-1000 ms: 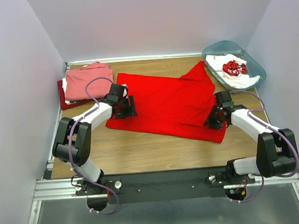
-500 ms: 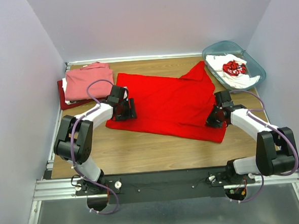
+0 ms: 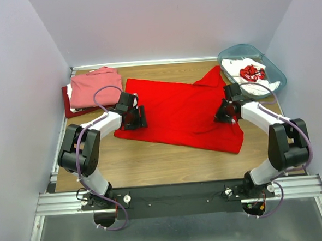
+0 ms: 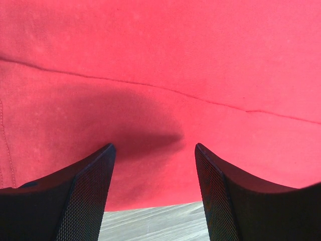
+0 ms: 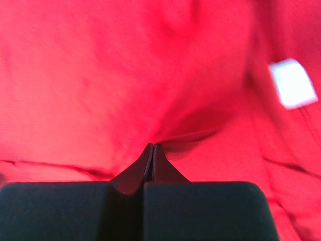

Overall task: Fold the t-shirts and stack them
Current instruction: Fold the tshirt

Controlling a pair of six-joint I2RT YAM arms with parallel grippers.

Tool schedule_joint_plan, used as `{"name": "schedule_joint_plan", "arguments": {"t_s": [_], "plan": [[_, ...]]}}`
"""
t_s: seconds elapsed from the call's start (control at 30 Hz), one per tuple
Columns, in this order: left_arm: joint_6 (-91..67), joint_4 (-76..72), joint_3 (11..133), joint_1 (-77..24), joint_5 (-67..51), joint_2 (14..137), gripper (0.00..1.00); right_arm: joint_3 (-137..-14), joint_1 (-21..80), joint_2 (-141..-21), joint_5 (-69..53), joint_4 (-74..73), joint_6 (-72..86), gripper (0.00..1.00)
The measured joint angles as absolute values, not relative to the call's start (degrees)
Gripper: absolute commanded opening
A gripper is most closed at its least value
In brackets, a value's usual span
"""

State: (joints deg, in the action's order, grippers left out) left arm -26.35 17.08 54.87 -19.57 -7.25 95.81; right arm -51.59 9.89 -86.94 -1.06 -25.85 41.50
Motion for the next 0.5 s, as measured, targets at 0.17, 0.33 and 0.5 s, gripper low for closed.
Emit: {"name": "schedule_joint_plan", "arguments": {"t_s": [0.17,0.33,0.5], "plan": [[-26.33,16.53,54.59,-19.57,-7.22,95.74,0.73,-57.52,11.66,-93.27,-1.15,-25.17,41.25,0.00],[-26.33,16.32,54.46,-19.57,-7.22,95.68,0.73,-62.43,12.84,-98.56,-1.26,-24.97,40.38,0.00],[-26.33,16.27,54.46,-19.57,-7.22,95.68,0.73,-66.17,13.67,-103.04,-1.61,-24.95,39.75,0.01]]}}
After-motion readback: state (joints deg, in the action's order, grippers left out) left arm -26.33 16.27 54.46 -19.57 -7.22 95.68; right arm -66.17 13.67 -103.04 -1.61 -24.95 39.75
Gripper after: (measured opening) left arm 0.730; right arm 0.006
